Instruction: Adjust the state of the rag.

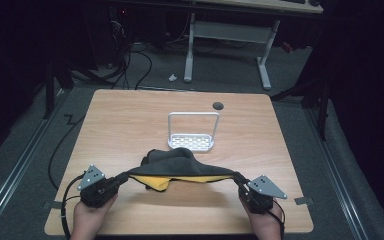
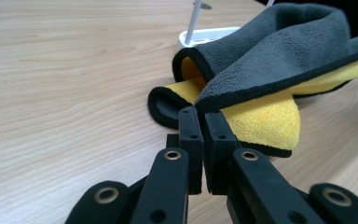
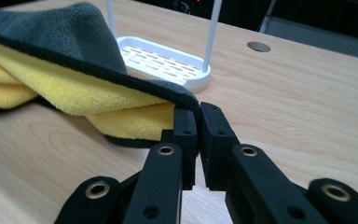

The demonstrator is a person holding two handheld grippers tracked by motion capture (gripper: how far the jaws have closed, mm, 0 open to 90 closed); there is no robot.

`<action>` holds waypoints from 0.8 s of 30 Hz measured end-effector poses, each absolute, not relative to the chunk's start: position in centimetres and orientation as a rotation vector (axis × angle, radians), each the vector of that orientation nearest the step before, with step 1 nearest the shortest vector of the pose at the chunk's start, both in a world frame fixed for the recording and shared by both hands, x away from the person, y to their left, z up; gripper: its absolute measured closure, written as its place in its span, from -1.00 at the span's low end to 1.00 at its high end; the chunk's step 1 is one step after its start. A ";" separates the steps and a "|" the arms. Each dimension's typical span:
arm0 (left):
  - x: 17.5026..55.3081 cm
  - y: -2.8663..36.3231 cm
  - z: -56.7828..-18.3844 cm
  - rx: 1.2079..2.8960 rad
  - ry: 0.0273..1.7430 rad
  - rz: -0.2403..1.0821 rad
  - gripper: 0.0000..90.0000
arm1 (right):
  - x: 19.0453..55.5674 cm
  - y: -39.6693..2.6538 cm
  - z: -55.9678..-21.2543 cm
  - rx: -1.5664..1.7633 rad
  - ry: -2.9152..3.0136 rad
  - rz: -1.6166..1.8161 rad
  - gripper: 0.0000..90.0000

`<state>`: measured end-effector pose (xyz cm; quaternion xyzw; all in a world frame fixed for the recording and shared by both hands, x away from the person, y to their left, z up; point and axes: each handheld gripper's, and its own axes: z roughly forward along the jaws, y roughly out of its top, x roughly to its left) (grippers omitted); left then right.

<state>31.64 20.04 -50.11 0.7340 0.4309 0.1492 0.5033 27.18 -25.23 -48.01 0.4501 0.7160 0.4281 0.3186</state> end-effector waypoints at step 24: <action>28.3 14.4 -50.4 1.893 0.960 0.319 0.10 | 30.9 -26.8 -50.0 1.331 1.893 1.070 0.38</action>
